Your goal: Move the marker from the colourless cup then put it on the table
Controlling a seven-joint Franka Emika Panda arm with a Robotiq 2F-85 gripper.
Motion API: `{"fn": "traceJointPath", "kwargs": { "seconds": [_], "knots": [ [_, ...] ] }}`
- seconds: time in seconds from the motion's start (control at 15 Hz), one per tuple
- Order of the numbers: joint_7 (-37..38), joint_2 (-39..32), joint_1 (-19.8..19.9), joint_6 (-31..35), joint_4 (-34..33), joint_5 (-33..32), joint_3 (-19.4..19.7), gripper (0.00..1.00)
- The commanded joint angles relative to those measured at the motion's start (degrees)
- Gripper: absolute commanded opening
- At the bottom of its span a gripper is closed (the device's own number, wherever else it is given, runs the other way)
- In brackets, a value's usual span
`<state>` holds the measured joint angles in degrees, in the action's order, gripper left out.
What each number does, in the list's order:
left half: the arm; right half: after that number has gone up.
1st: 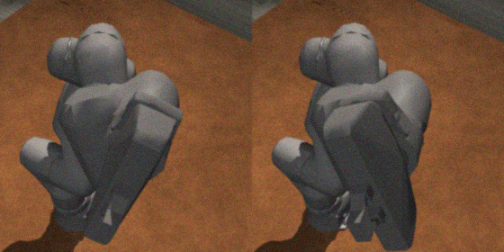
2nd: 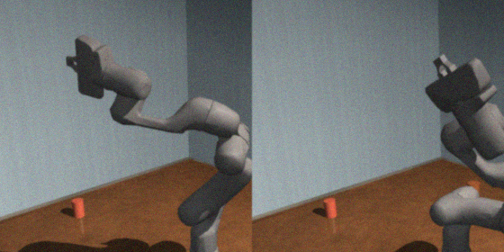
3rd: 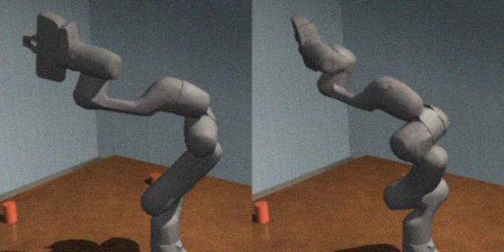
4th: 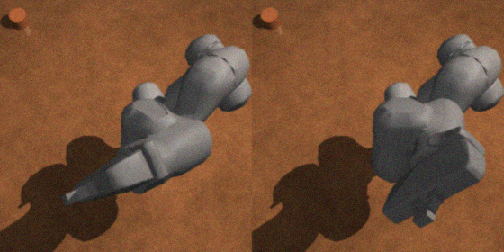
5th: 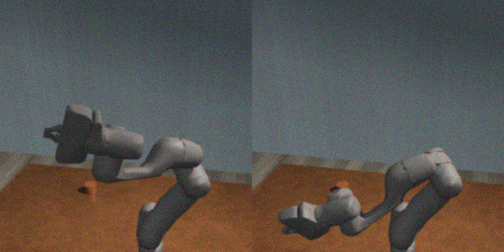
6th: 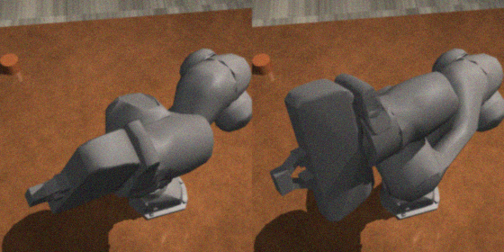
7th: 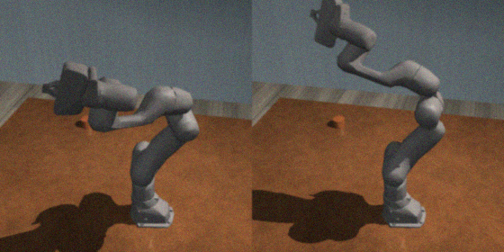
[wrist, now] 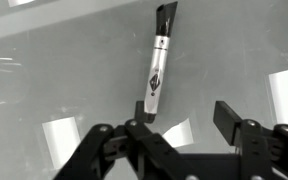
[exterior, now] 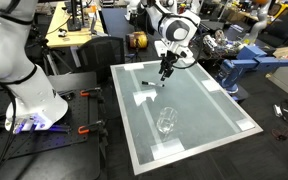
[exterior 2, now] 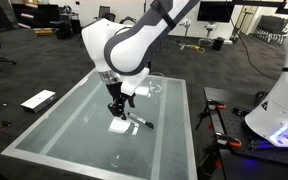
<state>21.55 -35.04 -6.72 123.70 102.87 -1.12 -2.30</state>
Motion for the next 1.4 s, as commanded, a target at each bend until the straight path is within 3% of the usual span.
{"fn": "traceJointPath", "kwargs": {
  "seconds": [0.0,0.87,0.93,1.33],
  "knots": [
    [2.15,3.42,-2.17,-0.88,1.48,0.06,1.48,1.00],
    [10.97,17.60,-4.46,2.33,12.82,-1.69,1.78,1.00],
    [8.75,14.12,-3.79,0.31,8.70,-0.77,1.19,1.00],
    [9.27,15.78,-3.70,0.74,10.71,-0.82,1.09,1.00]
  ]
}}
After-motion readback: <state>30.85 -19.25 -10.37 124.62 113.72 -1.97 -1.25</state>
